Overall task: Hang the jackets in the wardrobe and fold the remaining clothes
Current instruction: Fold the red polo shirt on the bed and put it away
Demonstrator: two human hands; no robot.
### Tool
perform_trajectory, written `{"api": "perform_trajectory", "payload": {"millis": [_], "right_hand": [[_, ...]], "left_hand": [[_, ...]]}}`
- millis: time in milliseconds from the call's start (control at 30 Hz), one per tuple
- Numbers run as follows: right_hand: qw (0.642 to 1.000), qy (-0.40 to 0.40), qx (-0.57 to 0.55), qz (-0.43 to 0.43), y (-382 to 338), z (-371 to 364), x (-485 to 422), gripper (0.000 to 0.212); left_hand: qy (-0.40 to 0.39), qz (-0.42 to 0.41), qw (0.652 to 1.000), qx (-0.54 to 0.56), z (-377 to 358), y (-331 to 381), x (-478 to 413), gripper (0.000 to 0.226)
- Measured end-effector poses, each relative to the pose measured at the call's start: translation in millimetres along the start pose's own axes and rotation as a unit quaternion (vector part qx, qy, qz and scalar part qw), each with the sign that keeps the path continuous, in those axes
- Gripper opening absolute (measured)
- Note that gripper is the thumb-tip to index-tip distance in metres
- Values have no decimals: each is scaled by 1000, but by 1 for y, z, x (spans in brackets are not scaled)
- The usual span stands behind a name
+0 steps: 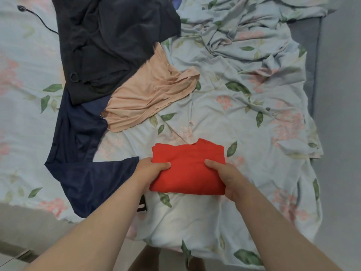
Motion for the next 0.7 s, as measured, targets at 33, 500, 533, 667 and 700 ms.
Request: {"api": "perform_trajectory", "payload": {"millis": [33,500,533,667,700], "right_hand": [[1000,-3,-8,11,-3,0,9,43],[954,-43,-22,296,-106,-26,280,35],[947,-55,-17,317,-115,-29,305,37],[913,-94,15,397,-145,-41,398,35],[904,-109,24,412,-151,-45,421,33]], "left_hand": [[-18,-3,1000,11,2,7,6,35],[-9,-217,963,160,88,160,222,31],[-9,-240,955,171,97,175,244,34],[8,-322,925,201,128,221,339,46],[18,-344,915,210,136,230,364,43]]}}
Point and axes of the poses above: each hand's wrist, its own x-axis away from the middle knuckle, its own z-axis out of the back of the hand, y = z × x, the point moved 6 cm from there along -x, towards the middle knuckle, and after that the axes turned 7 degrees about -z, right-handed, at the moved point
